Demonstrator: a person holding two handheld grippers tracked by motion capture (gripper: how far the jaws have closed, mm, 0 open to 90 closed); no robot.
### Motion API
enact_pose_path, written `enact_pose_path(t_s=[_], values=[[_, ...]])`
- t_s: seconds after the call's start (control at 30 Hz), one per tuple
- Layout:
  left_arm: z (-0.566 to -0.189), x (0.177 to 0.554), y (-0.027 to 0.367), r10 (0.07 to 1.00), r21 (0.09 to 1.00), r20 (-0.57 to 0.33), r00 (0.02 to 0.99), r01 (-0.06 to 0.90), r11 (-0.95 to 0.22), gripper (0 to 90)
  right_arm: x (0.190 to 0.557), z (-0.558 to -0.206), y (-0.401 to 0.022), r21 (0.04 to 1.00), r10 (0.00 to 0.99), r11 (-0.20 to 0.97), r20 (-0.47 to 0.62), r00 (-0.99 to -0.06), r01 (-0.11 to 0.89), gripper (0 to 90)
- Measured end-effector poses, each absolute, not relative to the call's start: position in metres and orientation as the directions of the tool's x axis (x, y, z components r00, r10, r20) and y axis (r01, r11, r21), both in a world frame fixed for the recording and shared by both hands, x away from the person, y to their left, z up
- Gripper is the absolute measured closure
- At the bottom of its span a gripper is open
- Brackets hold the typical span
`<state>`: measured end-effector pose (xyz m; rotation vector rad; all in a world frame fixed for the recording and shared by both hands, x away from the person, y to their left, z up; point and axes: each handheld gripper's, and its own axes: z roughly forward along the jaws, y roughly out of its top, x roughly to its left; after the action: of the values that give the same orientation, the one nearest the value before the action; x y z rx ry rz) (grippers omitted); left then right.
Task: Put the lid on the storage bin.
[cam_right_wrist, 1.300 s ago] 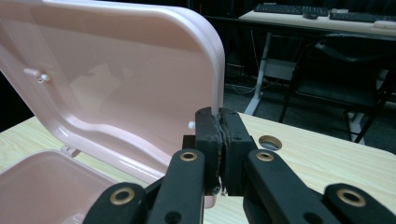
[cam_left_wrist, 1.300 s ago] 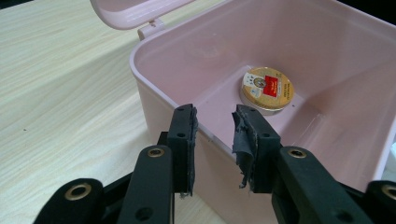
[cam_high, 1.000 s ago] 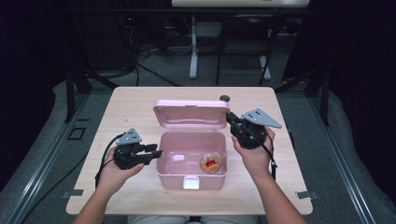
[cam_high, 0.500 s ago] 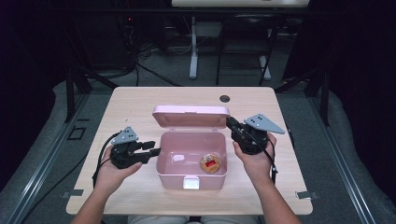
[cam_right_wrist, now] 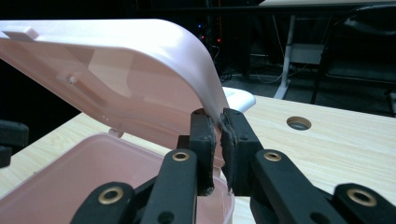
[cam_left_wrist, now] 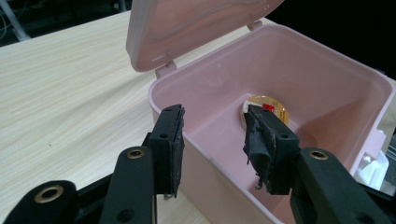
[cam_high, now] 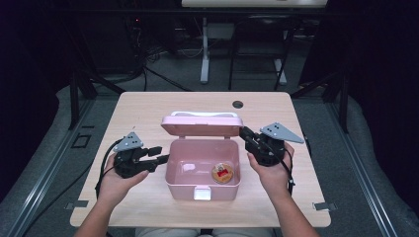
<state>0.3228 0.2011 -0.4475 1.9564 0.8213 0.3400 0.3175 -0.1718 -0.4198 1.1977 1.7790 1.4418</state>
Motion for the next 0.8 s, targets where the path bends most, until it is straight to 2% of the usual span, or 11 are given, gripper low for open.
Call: enact_pose_path(t_s=[0.53,0.8], values=[[-0.424,0.317,0.2,0.685,0.882,-0.083,0.724,0.373,-0.287,55.4,0.3,-0.425,-0.173,0.95,0.872,0.065,0.095,-0.481,0.305,80.3],[-0.42,0.311,0.196,0.686,0.89,-0.045,0.726,0.341,-0.303,55.0,0.291,-0.432,-0.175,0.943,0.862,0.064,0.112,-0.495,0.326,79.8]])
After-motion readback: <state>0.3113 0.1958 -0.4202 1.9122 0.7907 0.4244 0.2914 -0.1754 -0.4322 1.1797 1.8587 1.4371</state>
